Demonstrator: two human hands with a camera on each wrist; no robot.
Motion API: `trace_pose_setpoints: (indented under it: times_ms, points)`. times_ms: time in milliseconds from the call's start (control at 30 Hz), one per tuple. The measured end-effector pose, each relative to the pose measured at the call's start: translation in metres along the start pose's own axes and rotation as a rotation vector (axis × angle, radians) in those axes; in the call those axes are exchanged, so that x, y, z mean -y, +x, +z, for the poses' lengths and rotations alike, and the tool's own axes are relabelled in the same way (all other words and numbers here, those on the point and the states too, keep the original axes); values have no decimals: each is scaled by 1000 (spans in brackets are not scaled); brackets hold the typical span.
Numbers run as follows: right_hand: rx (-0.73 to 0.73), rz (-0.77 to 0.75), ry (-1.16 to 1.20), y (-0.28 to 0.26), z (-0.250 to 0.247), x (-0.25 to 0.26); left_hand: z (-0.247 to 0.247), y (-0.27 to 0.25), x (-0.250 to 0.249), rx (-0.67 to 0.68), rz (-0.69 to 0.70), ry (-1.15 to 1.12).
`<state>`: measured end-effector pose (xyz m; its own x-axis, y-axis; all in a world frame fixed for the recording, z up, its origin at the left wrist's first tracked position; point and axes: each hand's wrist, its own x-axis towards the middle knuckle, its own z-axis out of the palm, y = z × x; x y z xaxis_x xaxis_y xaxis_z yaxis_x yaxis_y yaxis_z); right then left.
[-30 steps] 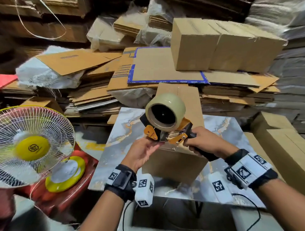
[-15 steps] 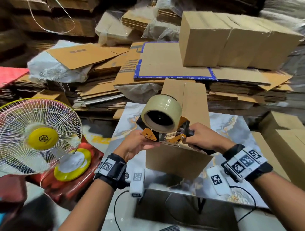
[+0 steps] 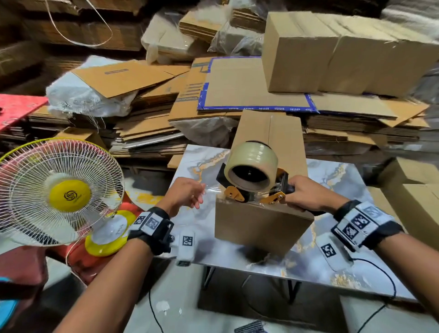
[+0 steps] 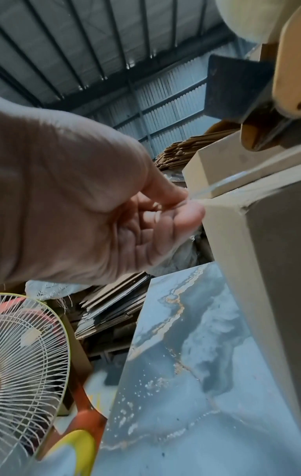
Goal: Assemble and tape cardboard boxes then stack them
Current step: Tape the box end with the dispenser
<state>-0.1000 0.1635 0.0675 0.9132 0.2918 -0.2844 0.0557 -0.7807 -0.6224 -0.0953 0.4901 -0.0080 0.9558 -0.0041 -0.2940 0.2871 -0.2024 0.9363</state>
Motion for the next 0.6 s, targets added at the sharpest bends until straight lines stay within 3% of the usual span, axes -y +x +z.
trace_pose_setpoints:
  times_ms: [400,600]
  points:
    - [-44,26,-138,7,14,-10,32,17,45,57,-1,-28]
    - [-41,48,-139,11,14,-12,45,23,62,-54,-29,36]
